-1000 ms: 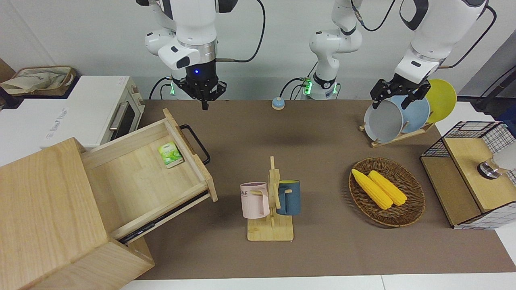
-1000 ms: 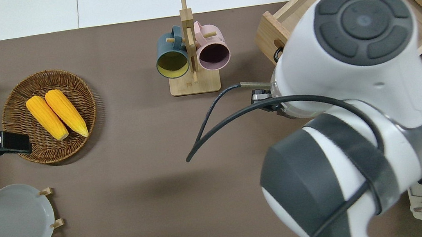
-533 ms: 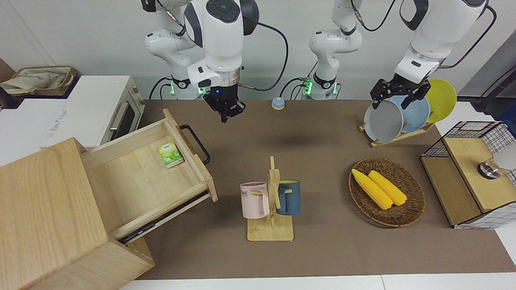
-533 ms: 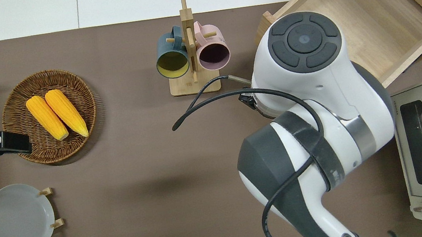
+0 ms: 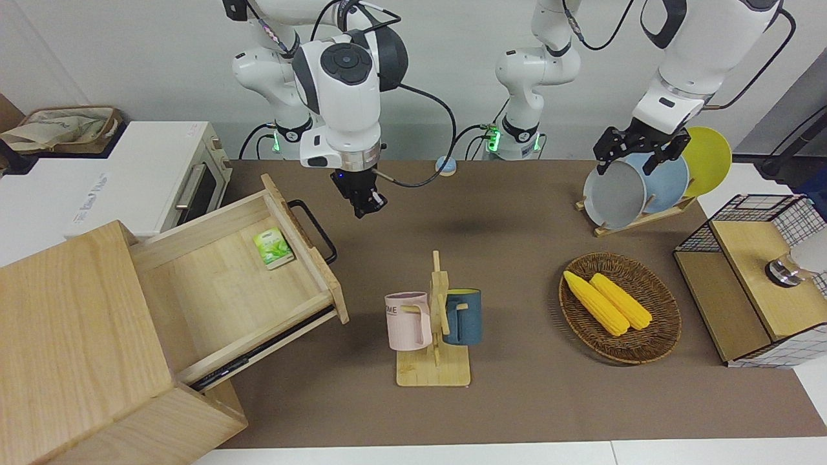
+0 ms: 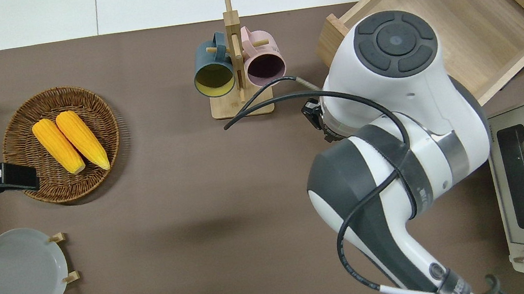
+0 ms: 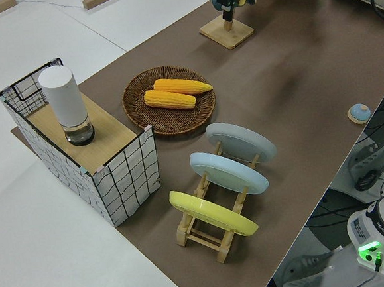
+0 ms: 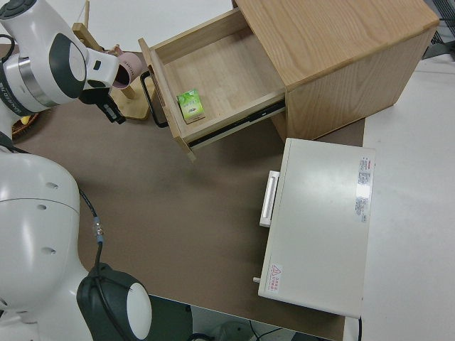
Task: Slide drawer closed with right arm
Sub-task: 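Keep pushing the drawer front with the right gripper until flush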
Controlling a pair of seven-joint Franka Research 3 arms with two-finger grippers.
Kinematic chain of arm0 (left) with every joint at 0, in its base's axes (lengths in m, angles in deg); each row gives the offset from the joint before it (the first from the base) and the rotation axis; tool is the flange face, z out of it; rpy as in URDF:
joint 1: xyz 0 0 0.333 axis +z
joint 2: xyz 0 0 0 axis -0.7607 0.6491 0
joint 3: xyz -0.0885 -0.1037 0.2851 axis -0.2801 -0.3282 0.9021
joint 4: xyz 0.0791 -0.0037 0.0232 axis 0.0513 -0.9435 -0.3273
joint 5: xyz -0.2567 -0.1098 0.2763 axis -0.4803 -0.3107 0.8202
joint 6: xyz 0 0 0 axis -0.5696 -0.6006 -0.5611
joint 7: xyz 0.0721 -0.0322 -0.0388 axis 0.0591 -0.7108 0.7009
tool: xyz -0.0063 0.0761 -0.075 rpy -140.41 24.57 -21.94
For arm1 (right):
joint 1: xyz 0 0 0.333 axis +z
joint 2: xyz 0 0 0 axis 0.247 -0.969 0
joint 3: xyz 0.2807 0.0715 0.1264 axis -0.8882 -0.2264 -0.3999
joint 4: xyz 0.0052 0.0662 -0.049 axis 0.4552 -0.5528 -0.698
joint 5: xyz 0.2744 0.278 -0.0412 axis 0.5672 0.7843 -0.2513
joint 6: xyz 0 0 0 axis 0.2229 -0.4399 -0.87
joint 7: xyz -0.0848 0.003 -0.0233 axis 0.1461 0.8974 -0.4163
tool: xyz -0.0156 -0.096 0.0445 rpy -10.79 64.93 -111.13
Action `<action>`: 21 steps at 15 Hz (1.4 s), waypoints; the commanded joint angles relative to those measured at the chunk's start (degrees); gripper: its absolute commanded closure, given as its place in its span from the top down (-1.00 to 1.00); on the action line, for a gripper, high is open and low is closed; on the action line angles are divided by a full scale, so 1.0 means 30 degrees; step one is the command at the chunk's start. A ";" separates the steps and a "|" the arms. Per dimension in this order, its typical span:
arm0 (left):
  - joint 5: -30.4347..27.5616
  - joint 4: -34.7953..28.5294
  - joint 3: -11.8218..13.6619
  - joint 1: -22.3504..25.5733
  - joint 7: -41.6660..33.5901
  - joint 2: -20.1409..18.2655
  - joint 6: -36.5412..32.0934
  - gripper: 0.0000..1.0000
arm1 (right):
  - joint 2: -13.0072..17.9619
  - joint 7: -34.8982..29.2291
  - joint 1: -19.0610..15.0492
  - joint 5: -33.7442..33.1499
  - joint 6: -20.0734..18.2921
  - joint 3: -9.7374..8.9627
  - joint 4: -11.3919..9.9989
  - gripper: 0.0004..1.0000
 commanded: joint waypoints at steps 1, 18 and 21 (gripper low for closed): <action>0.0328 0.0467 -0.0131 0.0102 -0.0186 0.0217 -0.0375 0.99 | -0.0363 -0.0834 -0.0151 0.0191 0.0714 -0.0065 -0.0348 -1.00; 0.0328 0.0496 -0.0131 0.0102 -0.0186 0.0217 -0.0375 0.99 | -0.1506 0.0599 -0.1672 -0.0484 0.1858 -0.0006 0.0206 -1.00; 0.0328 0.0496 -0.0131 0.0102 -0.0186 0.0217 -0.0375 0.99 | -0.1770 0.0777 -0.2171 -0.0484 0.1886 -0.0006 0.0646 -1.00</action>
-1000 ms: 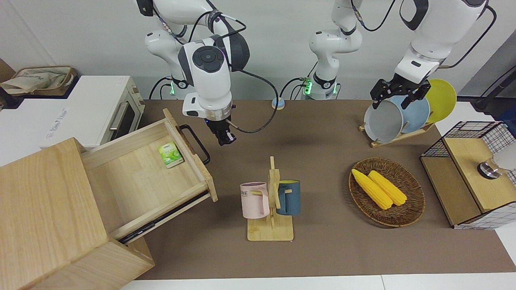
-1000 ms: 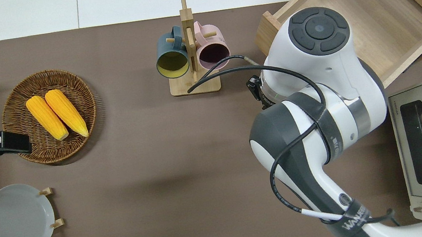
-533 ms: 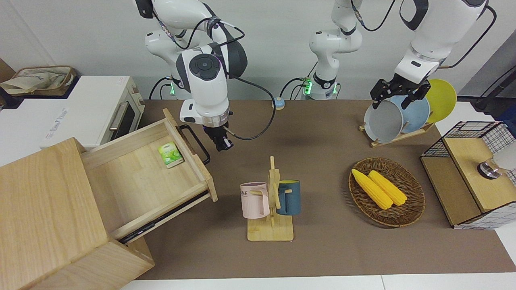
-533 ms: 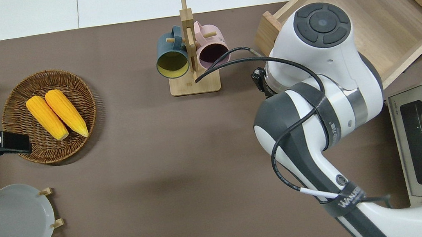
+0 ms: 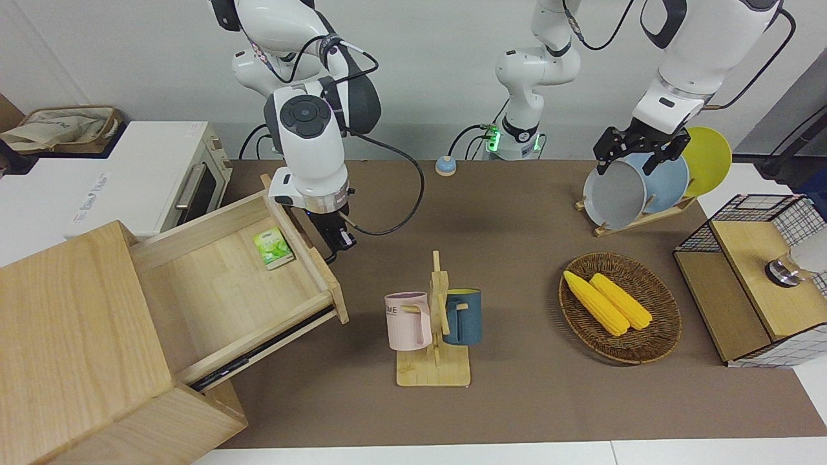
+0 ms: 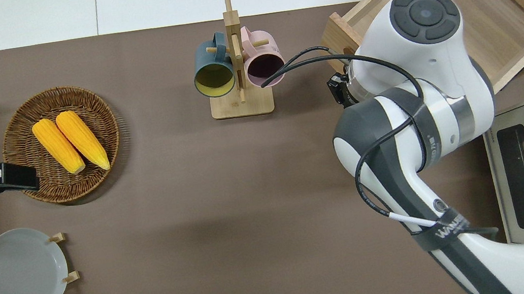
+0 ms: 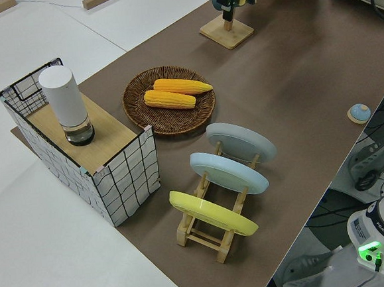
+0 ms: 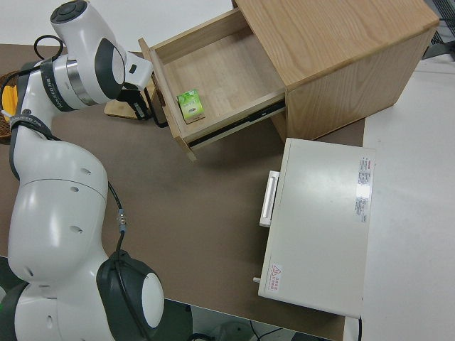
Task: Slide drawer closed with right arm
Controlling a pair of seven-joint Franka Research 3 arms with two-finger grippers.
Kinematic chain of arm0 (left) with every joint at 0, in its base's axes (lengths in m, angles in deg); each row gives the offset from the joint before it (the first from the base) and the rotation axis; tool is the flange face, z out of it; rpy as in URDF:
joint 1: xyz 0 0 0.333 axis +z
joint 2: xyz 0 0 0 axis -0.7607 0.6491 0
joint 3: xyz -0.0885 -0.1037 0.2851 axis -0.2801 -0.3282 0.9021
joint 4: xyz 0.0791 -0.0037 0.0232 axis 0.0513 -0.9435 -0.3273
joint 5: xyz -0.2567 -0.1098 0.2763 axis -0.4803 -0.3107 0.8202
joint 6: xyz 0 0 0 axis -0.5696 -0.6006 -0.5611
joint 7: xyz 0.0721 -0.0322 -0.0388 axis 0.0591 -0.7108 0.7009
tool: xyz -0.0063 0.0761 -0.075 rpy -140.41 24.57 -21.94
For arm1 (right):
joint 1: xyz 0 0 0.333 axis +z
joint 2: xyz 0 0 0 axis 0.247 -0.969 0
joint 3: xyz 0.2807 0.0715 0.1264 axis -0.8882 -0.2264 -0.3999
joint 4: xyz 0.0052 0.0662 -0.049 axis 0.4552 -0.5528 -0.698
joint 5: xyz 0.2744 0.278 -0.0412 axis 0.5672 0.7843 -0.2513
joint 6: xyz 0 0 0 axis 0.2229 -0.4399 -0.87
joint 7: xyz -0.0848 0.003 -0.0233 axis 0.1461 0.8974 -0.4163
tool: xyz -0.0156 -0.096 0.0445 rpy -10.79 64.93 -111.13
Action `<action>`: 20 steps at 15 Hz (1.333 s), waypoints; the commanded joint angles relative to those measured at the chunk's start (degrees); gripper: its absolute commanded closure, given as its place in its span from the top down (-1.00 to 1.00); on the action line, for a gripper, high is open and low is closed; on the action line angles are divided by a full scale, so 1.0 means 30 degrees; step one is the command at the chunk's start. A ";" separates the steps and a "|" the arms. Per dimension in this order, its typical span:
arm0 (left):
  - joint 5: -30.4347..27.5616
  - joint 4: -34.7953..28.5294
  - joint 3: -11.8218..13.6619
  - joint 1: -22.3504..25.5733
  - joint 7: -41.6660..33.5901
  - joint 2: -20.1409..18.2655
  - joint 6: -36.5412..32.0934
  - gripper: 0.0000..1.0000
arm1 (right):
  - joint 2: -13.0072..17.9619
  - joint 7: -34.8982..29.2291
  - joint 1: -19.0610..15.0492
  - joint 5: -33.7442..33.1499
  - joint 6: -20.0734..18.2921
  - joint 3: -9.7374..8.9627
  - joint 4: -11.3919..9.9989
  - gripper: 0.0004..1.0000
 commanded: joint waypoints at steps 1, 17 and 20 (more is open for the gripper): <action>0.0328 0.0496 -0.0131 0.0102 -0.0186 0.0217 -0.0375 0.99 | -0.0602 0.0795 -0.0913 -0.0301 0.0079 -0.0207 0.0945 -1.00; 0.0328 0.0496 -0.0131 0.0102 -0.0186 0.0217 -0.0375 0.99 | -0.1687 0.3840 -0.4312 0.1280 0.0985 -0.0499 0.2383 -1.00; 0.0328 0.0467 -0.0131 0.0102 -0.0186 0.0217 -0.0375 0.99 | -0.1775 0.4955 -0.4547 0.1076 0.0985 -0.0470 0.2529 -1.00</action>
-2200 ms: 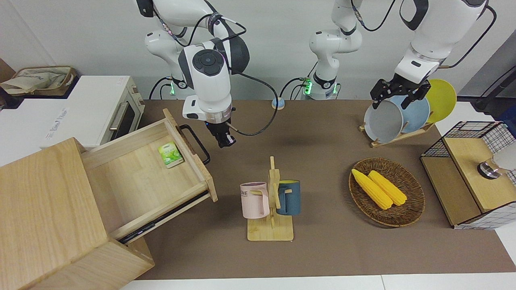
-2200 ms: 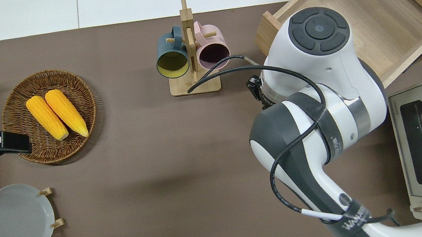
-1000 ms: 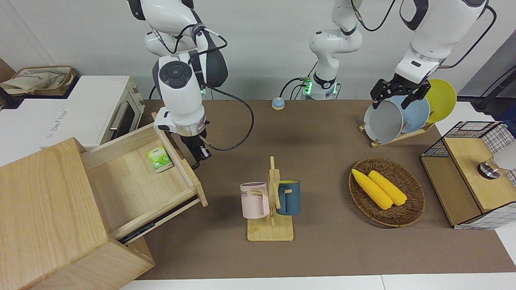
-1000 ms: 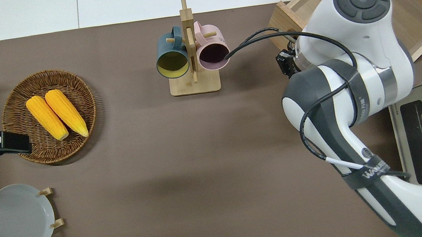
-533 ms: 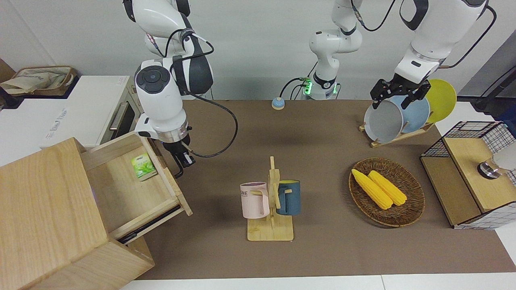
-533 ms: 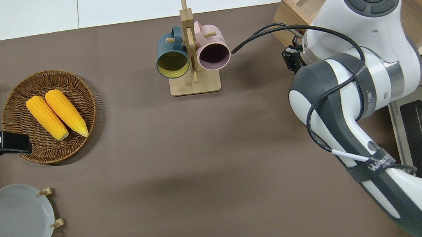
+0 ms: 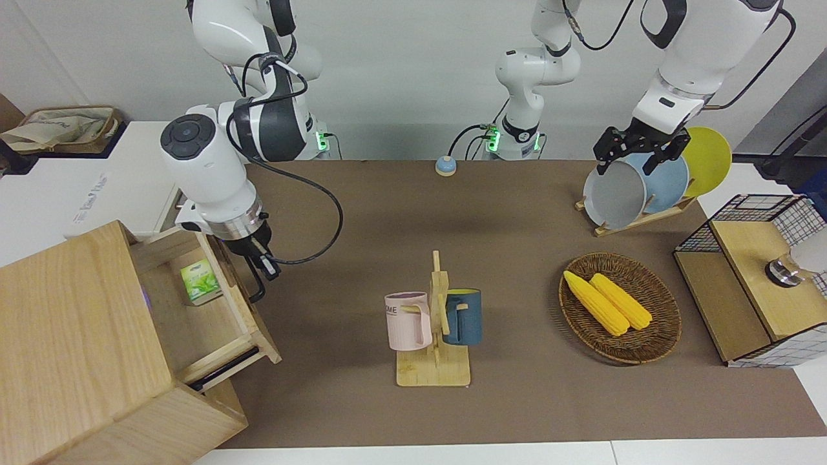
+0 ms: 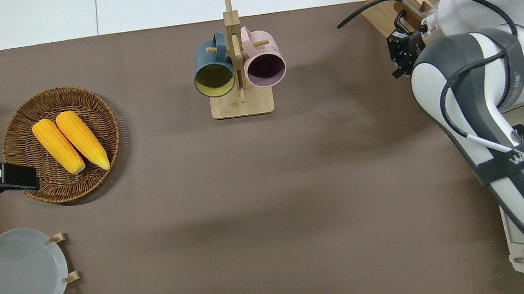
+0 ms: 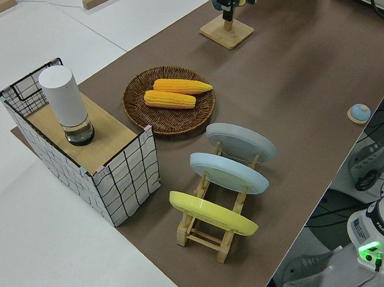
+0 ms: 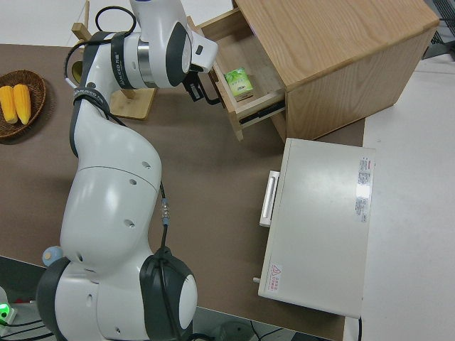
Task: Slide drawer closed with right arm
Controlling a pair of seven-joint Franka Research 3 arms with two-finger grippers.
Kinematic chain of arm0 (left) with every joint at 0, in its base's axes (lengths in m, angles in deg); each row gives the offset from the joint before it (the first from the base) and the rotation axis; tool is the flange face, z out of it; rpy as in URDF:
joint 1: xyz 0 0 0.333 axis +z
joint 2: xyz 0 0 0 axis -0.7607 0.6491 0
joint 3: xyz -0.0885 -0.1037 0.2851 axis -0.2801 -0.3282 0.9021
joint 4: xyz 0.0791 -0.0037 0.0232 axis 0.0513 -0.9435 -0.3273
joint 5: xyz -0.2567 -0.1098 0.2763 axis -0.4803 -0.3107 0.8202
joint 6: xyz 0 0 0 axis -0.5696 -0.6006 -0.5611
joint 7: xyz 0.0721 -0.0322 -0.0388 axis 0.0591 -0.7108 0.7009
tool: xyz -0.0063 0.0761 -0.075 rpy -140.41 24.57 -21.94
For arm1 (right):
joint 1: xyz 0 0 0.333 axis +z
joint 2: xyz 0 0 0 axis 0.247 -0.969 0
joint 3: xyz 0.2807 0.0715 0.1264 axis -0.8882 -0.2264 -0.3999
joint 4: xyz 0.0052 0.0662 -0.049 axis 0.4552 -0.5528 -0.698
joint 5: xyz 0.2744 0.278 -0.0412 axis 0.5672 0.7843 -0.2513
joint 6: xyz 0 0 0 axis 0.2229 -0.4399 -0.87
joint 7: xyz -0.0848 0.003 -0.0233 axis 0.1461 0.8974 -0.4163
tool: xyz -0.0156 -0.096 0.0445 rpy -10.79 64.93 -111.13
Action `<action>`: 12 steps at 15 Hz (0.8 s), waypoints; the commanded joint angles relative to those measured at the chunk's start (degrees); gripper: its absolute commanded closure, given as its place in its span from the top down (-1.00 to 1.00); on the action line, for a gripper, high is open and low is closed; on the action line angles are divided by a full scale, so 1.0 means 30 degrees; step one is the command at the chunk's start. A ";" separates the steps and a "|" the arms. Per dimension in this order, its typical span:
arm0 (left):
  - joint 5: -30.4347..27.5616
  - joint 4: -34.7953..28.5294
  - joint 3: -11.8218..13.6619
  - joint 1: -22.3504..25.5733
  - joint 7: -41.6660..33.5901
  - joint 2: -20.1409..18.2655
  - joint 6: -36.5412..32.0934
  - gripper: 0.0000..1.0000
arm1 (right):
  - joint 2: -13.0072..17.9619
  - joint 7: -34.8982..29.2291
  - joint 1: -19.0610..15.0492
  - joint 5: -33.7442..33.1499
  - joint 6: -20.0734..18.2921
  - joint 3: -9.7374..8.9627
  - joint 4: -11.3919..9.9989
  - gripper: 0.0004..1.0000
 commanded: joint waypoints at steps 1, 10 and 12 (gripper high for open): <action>0.0328 0.0496 -0.0131 0.0102 -0.0186 0.0217 -0.0375 0.99 | -0.0477 0.1222 -0.0760 0.0220 0.0209 -0.0282 0.0624 -1.00; 0.0328 0.0496 -0.0131 0.0102 -0.0186 0.0217 -0.0375 0.99 | -0.0506 0.4034 -0.1992 0.0277 0.0911 -0.0370 0.0770 -1.00; 0.0328 0.0496 -0.0131 0.0102 -0.0186 0.0217 -0.0375 0.99 | -0.0506 0.4181 -0.2080 0.0278 0.0941 -0.0370 0.0770 -1.00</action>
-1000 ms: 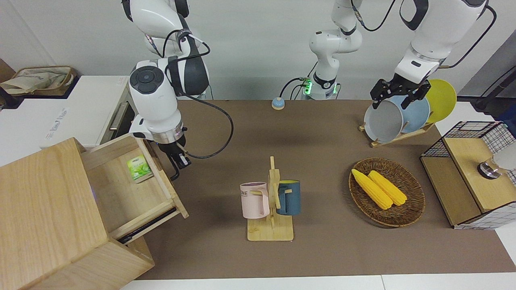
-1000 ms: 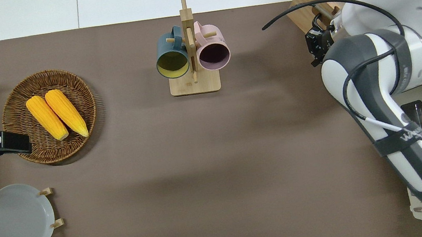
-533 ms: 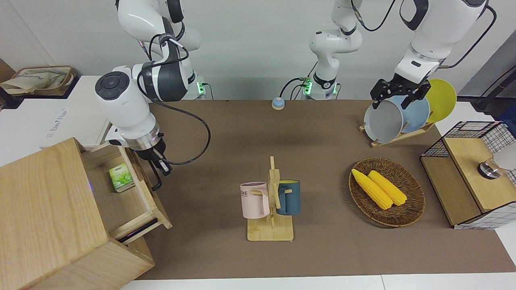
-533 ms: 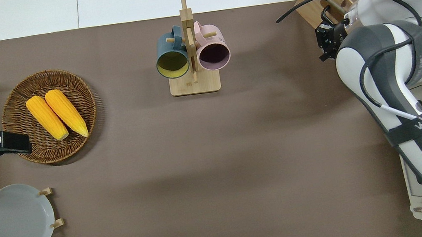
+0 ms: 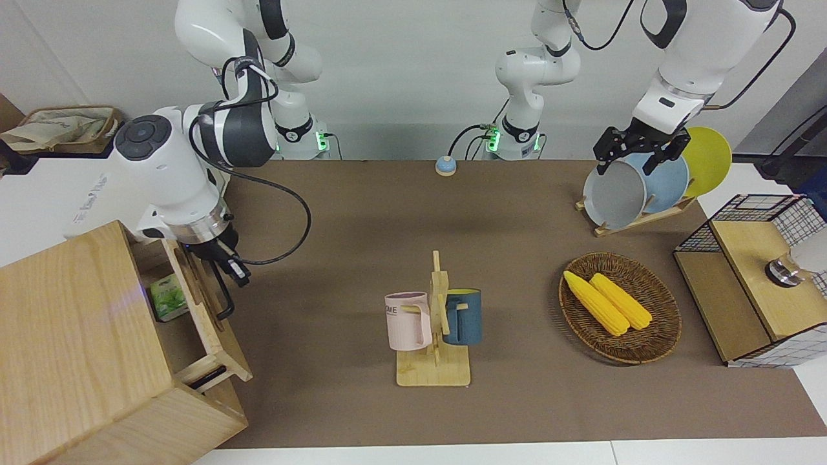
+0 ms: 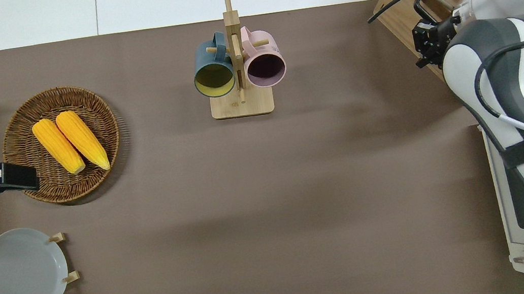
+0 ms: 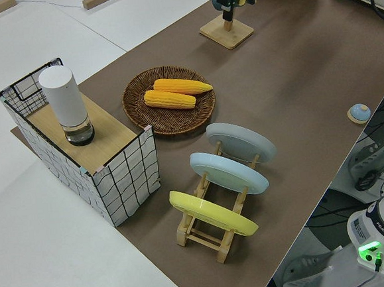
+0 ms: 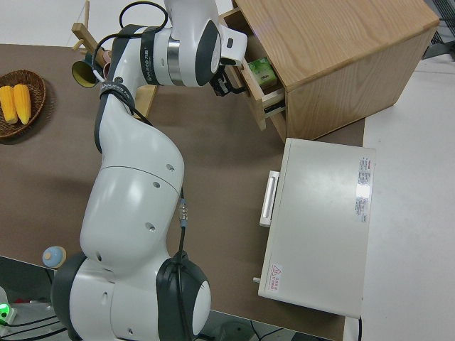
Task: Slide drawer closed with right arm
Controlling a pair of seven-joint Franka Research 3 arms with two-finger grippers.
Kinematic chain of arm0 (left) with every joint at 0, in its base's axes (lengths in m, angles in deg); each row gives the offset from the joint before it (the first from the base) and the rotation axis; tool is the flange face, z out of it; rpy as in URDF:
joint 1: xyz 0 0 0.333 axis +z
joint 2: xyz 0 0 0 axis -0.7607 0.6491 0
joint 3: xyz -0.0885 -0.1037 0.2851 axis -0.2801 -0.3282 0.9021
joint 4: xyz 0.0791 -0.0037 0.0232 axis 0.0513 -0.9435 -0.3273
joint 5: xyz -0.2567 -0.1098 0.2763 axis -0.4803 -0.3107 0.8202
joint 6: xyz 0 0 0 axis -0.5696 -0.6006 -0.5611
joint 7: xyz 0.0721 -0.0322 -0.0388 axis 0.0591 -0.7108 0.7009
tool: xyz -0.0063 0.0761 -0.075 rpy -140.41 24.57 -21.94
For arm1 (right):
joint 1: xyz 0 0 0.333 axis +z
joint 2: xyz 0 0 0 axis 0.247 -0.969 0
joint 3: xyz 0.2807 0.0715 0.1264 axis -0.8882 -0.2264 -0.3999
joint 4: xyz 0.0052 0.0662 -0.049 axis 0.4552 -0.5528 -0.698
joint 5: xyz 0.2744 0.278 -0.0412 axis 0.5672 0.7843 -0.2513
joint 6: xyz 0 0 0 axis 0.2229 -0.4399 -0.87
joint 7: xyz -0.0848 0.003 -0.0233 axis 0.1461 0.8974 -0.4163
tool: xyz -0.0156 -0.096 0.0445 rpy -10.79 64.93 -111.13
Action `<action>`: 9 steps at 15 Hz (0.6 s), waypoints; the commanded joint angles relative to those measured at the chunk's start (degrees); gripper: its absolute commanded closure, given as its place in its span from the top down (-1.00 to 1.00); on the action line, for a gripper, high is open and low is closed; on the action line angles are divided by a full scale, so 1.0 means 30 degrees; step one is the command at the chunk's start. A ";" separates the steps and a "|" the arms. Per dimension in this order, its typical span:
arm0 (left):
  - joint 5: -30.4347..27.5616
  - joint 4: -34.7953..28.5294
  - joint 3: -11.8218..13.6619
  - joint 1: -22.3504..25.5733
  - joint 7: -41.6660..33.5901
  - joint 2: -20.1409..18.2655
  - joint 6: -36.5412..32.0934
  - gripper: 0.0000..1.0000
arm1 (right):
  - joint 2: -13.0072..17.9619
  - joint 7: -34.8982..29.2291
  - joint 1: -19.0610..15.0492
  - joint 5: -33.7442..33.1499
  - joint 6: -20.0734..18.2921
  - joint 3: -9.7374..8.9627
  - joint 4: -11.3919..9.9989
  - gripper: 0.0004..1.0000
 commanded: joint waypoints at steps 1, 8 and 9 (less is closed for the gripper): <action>0.0328 0.0496 -0.0131 0.0102 -0.0186 0.0217 -0.0375 0.99 | -0.0336 0.1280 -0.0622 0.0279 0.0385 -0.0361 0.0457 -1.00; 0.0328 0.0496 -0.0131 0.0102 -0.0186 0.0217 -0.0375 0.99 | -0.0336 0.3478 -0.1442 0.0103 0.0590 -0.0390 0.0457 -1.00; 0.0328 0.0467 -0.0131 0.0102 -0.0186 0.0217 -0.0375 0.99 | -0.0336 0.3713 -0.1559 0.0103 0.0620 -0.0390 0.0457 -1.00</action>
